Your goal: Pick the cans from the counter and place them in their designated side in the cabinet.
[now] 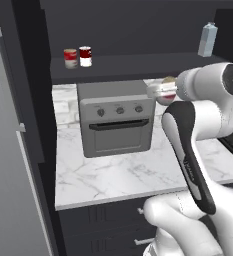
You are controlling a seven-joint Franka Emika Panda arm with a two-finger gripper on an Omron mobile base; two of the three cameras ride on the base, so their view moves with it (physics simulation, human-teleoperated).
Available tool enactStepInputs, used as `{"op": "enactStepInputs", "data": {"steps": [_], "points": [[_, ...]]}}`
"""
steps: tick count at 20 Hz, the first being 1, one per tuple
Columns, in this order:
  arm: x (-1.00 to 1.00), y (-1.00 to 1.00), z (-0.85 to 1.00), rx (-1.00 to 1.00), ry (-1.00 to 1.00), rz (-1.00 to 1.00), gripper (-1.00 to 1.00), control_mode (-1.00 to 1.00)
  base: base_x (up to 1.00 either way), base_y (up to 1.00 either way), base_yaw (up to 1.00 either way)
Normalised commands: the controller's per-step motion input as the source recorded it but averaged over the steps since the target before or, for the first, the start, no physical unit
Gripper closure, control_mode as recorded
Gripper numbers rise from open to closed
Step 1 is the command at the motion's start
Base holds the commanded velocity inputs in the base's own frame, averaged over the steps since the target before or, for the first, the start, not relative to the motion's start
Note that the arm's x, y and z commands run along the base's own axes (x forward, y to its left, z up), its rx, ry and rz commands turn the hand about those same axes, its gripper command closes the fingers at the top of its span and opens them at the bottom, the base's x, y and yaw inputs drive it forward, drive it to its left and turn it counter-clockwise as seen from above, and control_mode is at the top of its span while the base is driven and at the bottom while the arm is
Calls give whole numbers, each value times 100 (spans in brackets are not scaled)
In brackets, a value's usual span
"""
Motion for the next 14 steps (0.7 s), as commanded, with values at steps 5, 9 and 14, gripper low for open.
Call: {"op": "enactStepInputs", "data": {"steps": [5, 9, 14], "points": [[4, 0, 11, 0, -2, 0, 100, -100, 0, 0, 0], [10, 0, 13, 0, -1, 0, 100, -100, 0, 0, 0], [8, 0, 11, 0, -1, 1, 100, -100, 0, 0, 0]]}}
